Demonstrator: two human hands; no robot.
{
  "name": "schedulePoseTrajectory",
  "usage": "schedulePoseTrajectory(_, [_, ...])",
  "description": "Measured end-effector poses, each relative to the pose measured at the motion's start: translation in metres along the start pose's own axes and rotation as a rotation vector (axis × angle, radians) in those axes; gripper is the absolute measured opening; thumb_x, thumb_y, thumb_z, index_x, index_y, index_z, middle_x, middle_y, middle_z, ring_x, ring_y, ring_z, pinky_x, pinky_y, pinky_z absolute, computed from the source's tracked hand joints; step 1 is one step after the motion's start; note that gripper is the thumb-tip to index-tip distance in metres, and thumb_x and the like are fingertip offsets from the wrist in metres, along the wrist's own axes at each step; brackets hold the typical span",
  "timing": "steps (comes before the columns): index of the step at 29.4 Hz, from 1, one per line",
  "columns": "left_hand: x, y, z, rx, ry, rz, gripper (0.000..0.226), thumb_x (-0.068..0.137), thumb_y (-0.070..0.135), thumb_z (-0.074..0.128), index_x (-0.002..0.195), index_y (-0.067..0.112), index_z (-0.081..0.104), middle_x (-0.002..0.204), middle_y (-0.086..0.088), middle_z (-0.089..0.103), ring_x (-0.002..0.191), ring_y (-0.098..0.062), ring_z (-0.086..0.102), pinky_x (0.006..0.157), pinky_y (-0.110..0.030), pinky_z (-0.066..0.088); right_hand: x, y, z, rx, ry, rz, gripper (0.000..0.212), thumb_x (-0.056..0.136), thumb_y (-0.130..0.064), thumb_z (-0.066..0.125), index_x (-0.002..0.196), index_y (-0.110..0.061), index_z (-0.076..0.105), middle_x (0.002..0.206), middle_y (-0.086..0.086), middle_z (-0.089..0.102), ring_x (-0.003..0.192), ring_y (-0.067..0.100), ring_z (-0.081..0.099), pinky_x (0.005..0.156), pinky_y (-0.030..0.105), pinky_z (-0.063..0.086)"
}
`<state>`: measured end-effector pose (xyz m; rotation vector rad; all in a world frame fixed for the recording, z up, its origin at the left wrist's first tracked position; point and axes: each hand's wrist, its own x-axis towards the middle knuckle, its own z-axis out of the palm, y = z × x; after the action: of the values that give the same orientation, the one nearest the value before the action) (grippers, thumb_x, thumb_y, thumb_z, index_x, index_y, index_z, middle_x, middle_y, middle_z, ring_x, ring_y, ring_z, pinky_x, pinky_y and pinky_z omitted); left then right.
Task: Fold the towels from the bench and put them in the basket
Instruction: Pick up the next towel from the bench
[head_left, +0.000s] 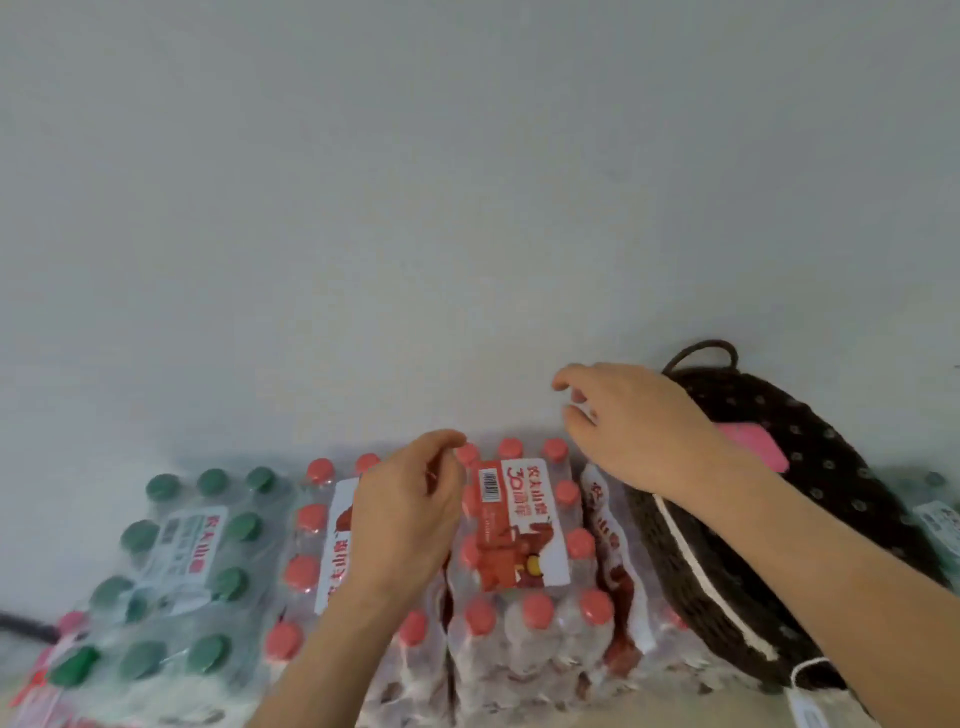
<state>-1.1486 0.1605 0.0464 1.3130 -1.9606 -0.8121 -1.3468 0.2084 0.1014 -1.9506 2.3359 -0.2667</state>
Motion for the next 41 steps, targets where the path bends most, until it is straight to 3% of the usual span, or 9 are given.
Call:
schedulePoseTrajectory(8, [-0.063, -0.114, -0.186, 0.168, 0.138, -0.103, 0.025, 0.094, 0.021, 0.052, 0.11, 0.029, 0.069, 0.078, 0.011, 0.07, 0.08, -0.016, 0.066, 0.071, -0.031, 0.049, 0.028, -0.25, 0.044, 0.152, -0.203, -0.393, 0.027, 0.095, -0.031, 0.044, 0.117, -0.03, 0.059, 0.101, -0.002, 0.069, 0.087, 0.018, 0.061, 0.079, 0.034, 0.05])
schedulePoseTrajectory(12, [-0.116, -0.189, -0.27, 0.274, 0.21, -0.262, 0.031, 0.096, 0.02, 0.046, 0.116, 0.035, 0.062, 0.103, 0.013, 0.069, 0.097, -0.008, 0.061, 0.073, -0.019, 0.036, 0.023, -0.373, 0.083, 0.279, -0.313, -0.513, 0.025, 0.094, -0.031, 0.048, 0.115, -0.031, 0.062, 0.083, -0.012, 0.064, 0.069, 0.003, 0.056, 0.07, 0.026, 0.046])
schedulePoseTrajectory(14, [-0.146, -0.221, -0.309, 0.298, 0.274, -0.362, 0.033, 0.095, 0.016, 0.047, 0.118, 0.036, 0.061, 0.111, 0.017, 0.063, 0.103, -0.006, 0.057, 0.077, -0.017, 0.034, 0.019, -0.429, 0.1, 0.362, -0.401, -0.546, 0.023, 0.095, -0.031, 0.049, 0.114, -0.034, 0.062, 0.088, -0.013, 0.065, 0.073, 0.0, 0.059, 0.072, 0.022, 0.049])
schedulePoseTrajectory(20, [-0.233, -0.289, -0.397, 0.219, 0.485, -0.675, 0.025, 0.095, 0.023, 0.046, 0.106, 0.036, 0.065, 0.087, 0.015, 0.063, 0.09, -0.007, 0.061, 0.076, -0.026, 0.047, 0.002, -0.572, 0.157, 0.471, -0.601, -0.715, 0.015, 0.092, -0.026, 0.056, 0.1, -0.033, 0.067, 0.079, -0.014, 0.066, 0.068, -0.003, 0.059, 0.065, 0.011, 0.042])
schedulePoseTrajectory(23, [-0.266, -0.319, -0.415, 0.217, 0.569, -0.79, 0.028, 0.097, 0.021, 0.044, 0.11, 0.036, 0.064, 0.093, 0.017, 0.063, 0.092, -0.004, 0.06, 0.077, -0.023, 0.046, -0.006, -0.619, 0.186, 0.526, -0.703, -0.745, 0.015, 0.091, -0.021, 0.059, 0.097, -0.032, 0.068, 0.082, -0.01, 0.07, 0.071, 0.0, 0.063, 0.064, 0.011, 0.047])
schedulePoseTrajectory(27, [-0.3, -0.36, -0.456, 0.273, 0.722, -0.903, 0.027, 0.095, 0.02, 0.049, 0.11, 0.033, 0.066, 0.104, 0.017, 0.064, 0.093, -0.004, 0.057, 0.077, -0.018, 0.04, -0.017, -0.7, 0.226, 0.627, -0.83, -0.757, 0.016, 0.092, -0.02, 0.059, 0.099, -0.029, 0.07, 0.082, -0.005, 0.073, 0.078, 0.009, 0.068, 0.072, 0.026, 0.056])
schedulePoseTrajectory(31, [-0.309, -0.399, -0.507, 0.225, 0.867, -0.996, 0.021, 0.094, 0.024, 0.051, 0.102, 0.035, 0.067, 0.088, 0.02, 0.065, 0.084, -0.004, 0.06, 0.075, -0.023, 0.047, -0.025, -0.776, 0.264, 0.757, -1.008, -0.685, 0.017, 0.094, -0.015, 0.056, 0.098, -0.027, 0.067, 0.089, 0.0, 0.073, 0.08, 0.021, 0.068, 0.065, 0.035, 0.054])
schedulePoseTrajectory(38, [-0.3, -0.472, -0.614, 0.343, 1.054, -1.077, 0.027, 0.093, 0.015, 0.05, 0.108, 0.029, 0.067, 0.1, 0.018, 0.065, 0.085, 0.005, 0.052, 0.075, -0.003, 0.036, -0.018, -0.918, 0.305, 0.911, -1.284, -0.616, 0.017, 0.096, -0.017, 0.053, 0.108, -0.025, 0.062, 0.107, 0.0, 0.068, 0.093, 0.015, 0.065, 0.07, 0.028, 0.055])
schedulePoseTrajectory(41, [-0.309, -0.492, -0.665, 0.336, 1.179, -1.085, 0.024, 0.092, 0.018, 0.05, 0.105, 0.03, 0.066, 0.092, 0.019, 0.06, 0.085, -0.002, 0.057, 0.076, -0.023, 0.052, -0.019, -0.981, 0.309, 0.896, -1.375, -0.67, 0.023, 0.097, -0.015, 0.051, 0.116, -0.026, 0.059, 0.114, -0.002, 0.065, 0.101, 0.015, 0.064, 0.07, 0.027, 0.055])
